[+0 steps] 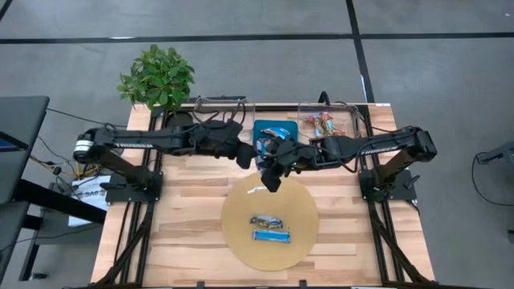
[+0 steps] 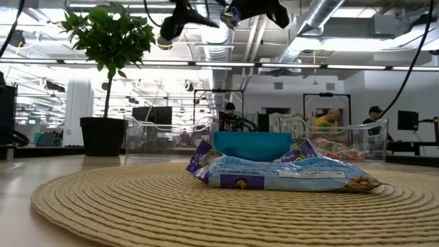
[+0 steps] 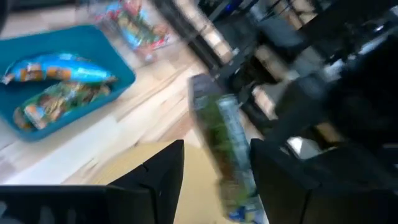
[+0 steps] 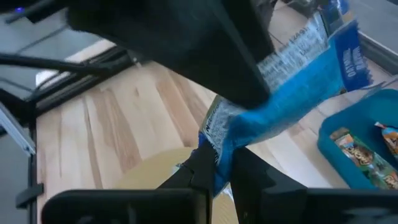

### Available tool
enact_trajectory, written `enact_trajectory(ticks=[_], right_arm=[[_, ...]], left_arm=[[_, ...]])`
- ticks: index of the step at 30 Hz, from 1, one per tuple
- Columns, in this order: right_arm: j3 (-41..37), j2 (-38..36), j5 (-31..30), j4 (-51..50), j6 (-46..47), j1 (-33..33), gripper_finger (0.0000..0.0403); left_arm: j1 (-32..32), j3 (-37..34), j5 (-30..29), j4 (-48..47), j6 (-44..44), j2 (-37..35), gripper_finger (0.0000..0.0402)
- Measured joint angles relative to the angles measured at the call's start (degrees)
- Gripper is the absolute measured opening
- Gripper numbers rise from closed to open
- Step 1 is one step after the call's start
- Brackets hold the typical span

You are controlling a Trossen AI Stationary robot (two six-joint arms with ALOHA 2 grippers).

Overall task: Pick and place Granola Bars by type
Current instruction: Put the blue granola bar into the left transparent bin

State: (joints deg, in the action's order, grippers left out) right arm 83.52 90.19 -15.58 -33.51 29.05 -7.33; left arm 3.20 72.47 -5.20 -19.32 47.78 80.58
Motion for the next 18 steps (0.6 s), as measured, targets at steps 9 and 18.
enact_trajectory(ticks=[9,18], right_arm=[[1.1,0.1,0.6,-1.1,-2.6,0.7,0.0024],[1.3,0.1,0.5,-0.7,-2.7,1.1,0.0026]], left_arm=[[1.6,-0.1,3.8,4.9,-0.1,4.0,0.0176],[1.8,-0.1,2.5,5.8,-0.5,3.6,0.0095]])
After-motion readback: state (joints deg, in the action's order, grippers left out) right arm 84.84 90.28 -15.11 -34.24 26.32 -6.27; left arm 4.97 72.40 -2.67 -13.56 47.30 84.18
